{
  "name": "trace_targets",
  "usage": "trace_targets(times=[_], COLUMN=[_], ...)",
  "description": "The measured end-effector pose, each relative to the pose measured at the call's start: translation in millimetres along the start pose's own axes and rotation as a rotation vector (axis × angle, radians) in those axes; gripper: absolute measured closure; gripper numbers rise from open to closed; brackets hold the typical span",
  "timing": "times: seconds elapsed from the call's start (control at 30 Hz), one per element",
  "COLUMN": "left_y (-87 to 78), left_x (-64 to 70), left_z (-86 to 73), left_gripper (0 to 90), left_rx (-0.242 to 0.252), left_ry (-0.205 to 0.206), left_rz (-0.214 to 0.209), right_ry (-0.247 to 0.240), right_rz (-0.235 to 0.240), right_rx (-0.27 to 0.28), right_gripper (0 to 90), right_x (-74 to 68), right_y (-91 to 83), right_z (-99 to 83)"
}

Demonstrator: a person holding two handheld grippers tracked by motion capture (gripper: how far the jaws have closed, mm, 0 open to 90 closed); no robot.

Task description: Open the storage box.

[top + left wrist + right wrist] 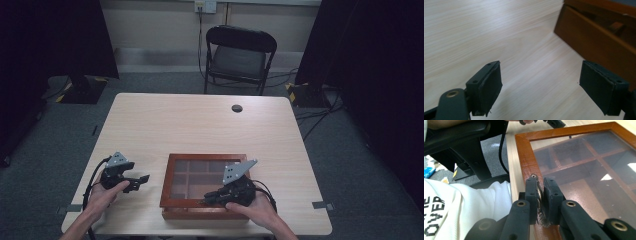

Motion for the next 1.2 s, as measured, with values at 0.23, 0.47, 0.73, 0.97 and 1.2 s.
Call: trace_targets(times=[0.23,0.47,0.73,0.97,1.2], left_y=[-3.3,-1.4,-1.9,-3.3,0.2], left_x=[21.3,34.7,42.2,52.4,67.0], left_z=[10.8,16.4,20.8,26.4,29.5], left_gripper=[17.1,17.2,17.6,17.6,17.8], left_rx=[0.03,0.049,0.074,0.098,0.117], left_ry=[0.048,0.075,0.095,0.13,0.156], left_rz=[-0.043,-0.079,-0.117,-0.138,-0.169], right_ry=[-0.014,-0.002,-0.006,0.0,0.003], right_rz=[-0.022,-0.013,-0.011,-0.012,-0.009], right_rx=[0.007,0.003,-0.006,-0.007,-0.006], right_gripper=[82.7,82.7,82.7,82.7,82.7], right_x=[-0.8,1.1,3.7,5.8,5.9], right_y=[-7.0,-12.7,-20.0,-23.8,-24.2], right_z=[11.0,20.4,33.5,39.4,40.3])
Point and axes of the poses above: each handheld gripper's, and its own axes: y roughly forward along the jaws, z roughly out of its top, x roughly to its right, the point moved 3 cm from there along y, roughly forward along the jaws, and after that the axes turned 6 degrees about z, right-handed, at the moved point
